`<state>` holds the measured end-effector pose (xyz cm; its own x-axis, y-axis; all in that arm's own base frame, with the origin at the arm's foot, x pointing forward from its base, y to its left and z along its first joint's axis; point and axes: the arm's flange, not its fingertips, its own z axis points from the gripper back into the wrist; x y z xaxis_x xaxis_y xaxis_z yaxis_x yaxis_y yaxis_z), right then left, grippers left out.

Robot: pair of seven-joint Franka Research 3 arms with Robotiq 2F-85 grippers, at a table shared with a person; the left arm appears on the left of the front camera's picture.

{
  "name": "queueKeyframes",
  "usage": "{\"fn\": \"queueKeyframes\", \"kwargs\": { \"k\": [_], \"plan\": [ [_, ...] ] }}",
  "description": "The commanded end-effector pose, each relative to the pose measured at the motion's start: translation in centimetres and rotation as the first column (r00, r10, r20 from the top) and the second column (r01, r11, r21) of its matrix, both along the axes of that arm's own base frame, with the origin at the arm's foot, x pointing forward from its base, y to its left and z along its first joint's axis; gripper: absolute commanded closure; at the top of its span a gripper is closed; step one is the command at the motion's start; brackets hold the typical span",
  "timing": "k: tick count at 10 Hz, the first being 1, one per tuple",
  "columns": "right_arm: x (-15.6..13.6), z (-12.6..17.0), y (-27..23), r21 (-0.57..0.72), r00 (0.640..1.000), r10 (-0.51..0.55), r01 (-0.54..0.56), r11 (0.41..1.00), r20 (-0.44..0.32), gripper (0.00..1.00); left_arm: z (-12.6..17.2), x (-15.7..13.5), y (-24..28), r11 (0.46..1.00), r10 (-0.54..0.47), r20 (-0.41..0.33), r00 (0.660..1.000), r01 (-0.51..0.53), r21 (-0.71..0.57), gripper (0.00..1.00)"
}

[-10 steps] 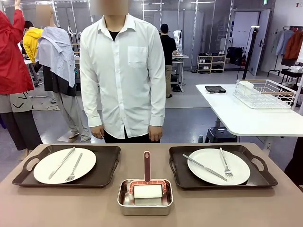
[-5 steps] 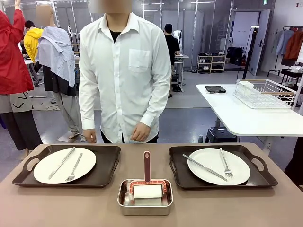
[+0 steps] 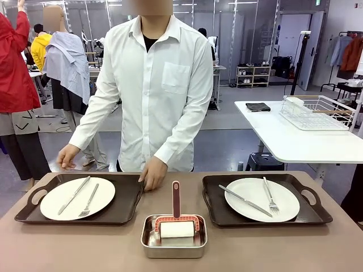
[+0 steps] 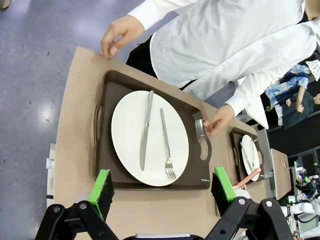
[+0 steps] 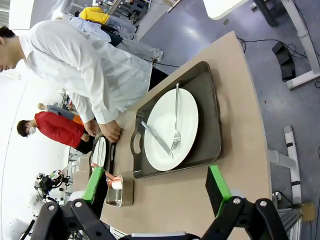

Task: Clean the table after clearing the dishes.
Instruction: When the left (or right) Handle tray is removed, use the left hand (or right hand) to clean the left (or right) side of the table with the Lint Roller.

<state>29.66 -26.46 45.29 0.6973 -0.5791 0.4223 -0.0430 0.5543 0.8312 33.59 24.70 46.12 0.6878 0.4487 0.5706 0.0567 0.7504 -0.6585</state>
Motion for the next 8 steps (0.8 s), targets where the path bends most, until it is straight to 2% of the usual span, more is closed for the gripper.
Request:
{"fn": "queueKeyframes", "kwargs": {
  "k": [1, 8],
  "plan": [
    [0.05, -0.02, -0.06, 0.004, 1.000, 0.001, -0.001, 1.000, 0.024, 0.00, -0.01, -0.03, 0.23, 1.000, -0.001, 0.009, 1.000, 0.001, -0.011, 0.00],
    [0.05, -0.02, -0.06, 0.004, 1.000, 0.001, -0.001, 1.000, 0.024, 0.00, -0.01, -0.03, 0.23, 1.000, -0.001, 0.009, 1.000, 0.001, -0.011, 0.00]
  ]
}}
